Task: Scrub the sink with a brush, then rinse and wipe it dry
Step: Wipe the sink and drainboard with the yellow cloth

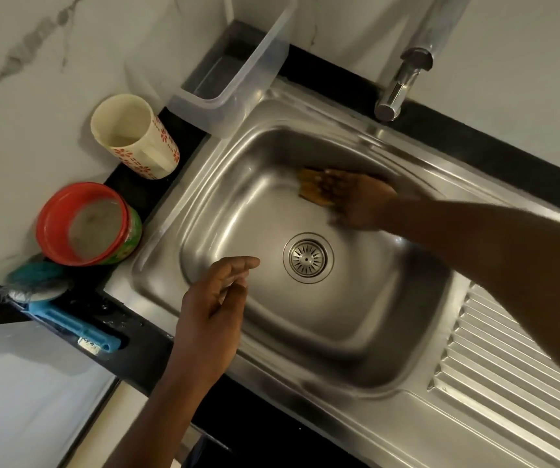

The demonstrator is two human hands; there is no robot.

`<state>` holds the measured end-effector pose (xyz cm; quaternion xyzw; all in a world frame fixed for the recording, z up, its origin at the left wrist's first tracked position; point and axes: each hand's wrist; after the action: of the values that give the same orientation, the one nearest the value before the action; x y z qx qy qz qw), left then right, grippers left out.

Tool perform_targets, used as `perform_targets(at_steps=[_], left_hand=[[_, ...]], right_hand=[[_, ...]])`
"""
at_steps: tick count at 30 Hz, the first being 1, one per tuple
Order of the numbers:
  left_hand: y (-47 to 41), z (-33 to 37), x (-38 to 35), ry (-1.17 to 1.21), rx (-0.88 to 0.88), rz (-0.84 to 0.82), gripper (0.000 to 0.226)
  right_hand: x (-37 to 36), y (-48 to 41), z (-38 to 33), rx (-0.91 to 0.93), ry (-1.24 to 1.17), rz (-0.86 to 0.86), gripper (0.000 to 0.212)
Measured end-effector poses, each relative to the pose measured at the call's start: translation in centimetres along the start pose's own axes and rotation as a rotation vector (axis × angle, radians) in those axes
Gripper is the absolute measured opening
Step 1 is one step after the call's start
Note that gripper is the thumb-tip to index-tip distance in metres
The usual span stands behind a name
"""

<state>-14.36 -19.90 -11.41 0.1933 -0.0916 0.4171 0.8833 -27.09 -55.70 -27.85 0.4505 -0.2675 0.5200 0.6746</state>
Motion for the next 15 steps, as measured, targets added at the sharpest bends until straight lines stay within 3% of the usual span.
perform_targets(at_steps=[2, 9, 15], left_hand=[[-0.5, -0.1, 0.3, -0.013, -0.003, -0.004, 0.042], [-1.5, 0.4, 0.6, -0.004, -0.001, -0.087, 0.039], [-2.4, 0.1, 1.5, 0.005, -0.029, -0.156, 0.039]], right_hand=[[1.4, 3.0, -2.3, -0.17, -0.24, -0.121, 0.085], [1.5, 7.4, -13.3, -1.037, -0.882, -0.367, 0.089], [3.2, 6.2, -16.6, -1.348, -1.11, -0.535, 0.099]])
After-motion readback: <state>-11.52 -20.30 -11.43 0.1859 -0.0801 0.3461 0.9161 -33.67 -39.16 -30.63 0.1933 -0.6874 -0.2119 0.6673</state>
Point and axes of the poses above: each hand's wrist, its own y-axis away from the middle knuckle, its own x-axis out of the back of the hand, z = x × y, and after that the axes turned 15 degrees about z, right-handed
